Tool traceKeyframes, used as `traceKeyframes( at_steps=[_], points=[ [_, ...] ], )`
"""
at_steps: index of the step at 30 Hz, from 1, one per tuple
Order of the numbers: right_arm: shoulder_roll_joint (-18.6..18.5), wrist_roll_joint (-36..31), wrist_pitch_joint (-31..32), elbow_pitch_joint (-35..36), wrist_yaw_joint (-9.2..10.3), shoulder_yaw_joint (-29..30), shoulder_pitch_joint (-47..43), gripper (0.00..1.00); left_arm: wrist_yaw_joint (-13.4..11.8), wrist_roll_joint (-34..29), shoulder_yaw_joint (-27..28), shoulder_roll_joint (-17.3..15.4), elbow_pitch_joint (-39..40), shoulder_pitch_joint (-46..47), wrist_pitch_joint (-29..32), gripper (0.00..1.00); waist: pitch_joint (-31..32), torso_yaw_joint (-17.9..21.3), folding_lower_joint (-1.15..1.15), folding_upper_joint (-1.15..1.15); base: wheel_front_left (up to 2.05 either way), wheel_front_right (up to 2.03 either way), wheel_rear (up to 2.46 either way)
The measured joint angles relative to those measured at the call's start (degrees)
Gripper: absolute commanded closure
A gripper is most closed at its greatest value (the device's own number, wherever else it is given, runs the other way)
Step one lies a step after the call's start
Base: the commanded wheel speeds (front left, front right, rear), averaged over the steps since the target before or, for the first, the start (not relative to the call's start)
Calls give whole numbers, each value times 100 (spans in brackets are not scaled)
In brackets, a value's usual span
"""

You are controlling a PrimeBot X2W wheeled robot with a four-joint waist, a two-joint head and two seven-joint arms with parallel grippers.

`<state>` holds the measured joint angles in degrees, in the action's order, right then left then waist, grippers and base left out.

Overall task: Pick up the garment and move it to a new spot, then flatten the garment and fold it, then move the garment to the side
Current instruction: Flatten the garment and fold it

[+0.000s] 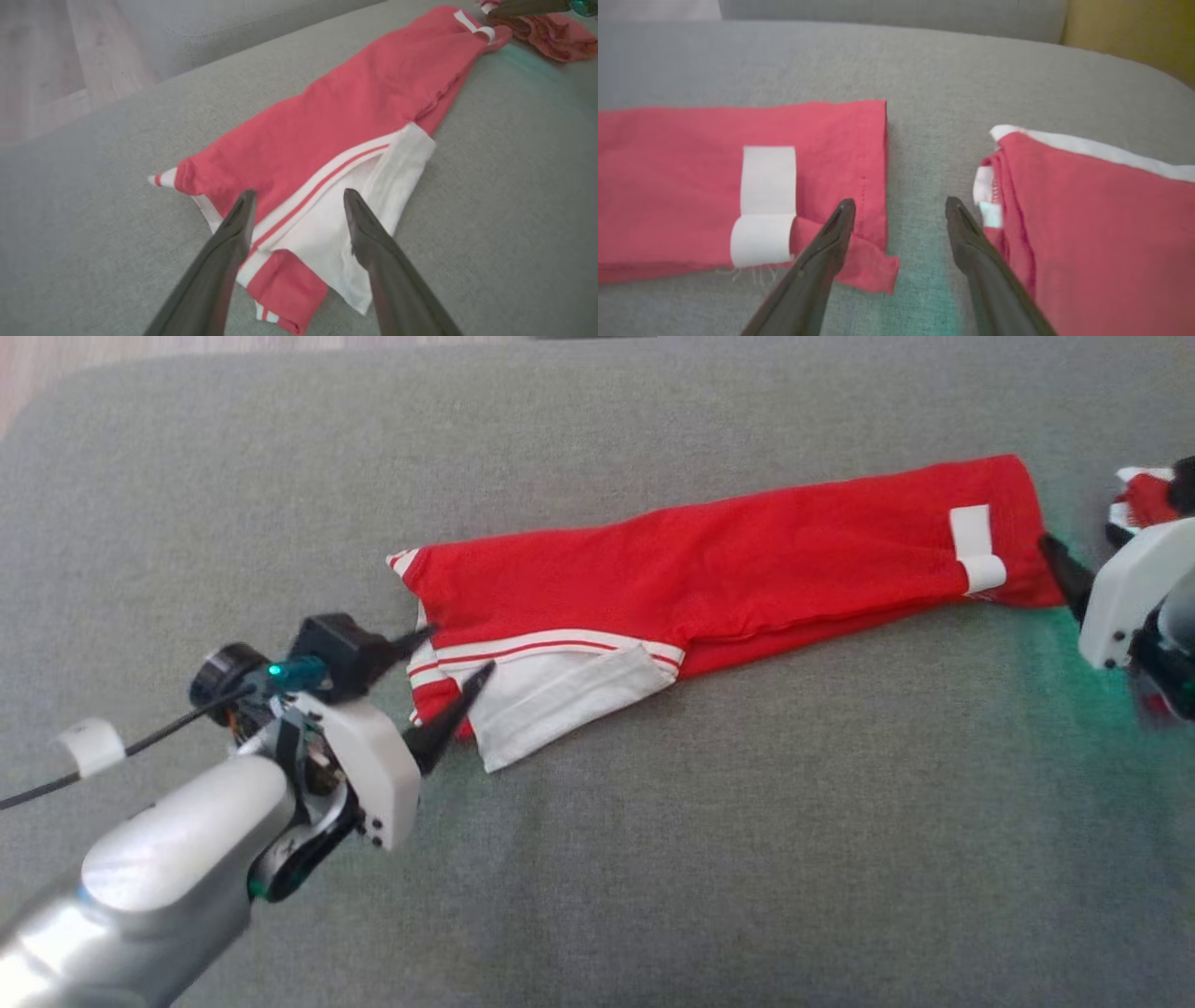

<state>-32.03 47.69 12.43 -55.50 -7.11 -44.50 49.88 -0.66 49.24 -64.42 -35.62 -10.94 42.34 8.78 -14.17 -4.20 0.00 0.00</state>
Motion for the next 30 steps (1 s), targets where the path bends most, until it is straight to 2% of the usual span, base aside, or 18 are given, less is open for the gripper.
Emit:
traceKeyframes(
  at_steps=[4,5,7,9,14,17,21,26,30],
  points=[
    [62,240,-354,-32,0,218,10,0,-327,-38,274,89,-131,0,-476,0,153,38,0,0,0,0,0],
    [91,301,-780,-40,0,288,10,0,-430,-45,365,118,-149,0,-656,0,197,49,0,0,0,0,0],
    [166,517,-808,-74,0,567,75,0,-747,-248,567,167,-212,4,-1148,0,285,73,0,0,0,0,0],
    [237,683,-1114,-27,0,771,141,0,-1038,-423,769,208,-241,5,-1619,0,377,101,-1,0,0,0,0],
    [467,692,-2261,324,0,967,147,0,-1355,-323,1273,486,-130,-143,-2220,0,588,158,-1,0,0,0,0],
    [681,611,-2619,564,0,1228,124,0,-1477,-201,1668,648,0,-466,-2312,0,710,189,-1,0,0,0,0],
    [926,332,-2681,929,0,1628,-29,0,-1530,-210,2092,780,170,-893,-2324,0,826,226,-1,0,0,0,0],
    [1488,-890,-2682,1818,0,2767,-870,0,-1492,-688,2758,1129,372,-1716,-2325,0,955,294,-1,0,0,0,0],
    [2250,-1890,-2706,2296,1,3423,-2047,0,-1299,-995,3299,1522,356,-2473,-2325,0,1043,326,-1,0,0,0,0]
  ],
)
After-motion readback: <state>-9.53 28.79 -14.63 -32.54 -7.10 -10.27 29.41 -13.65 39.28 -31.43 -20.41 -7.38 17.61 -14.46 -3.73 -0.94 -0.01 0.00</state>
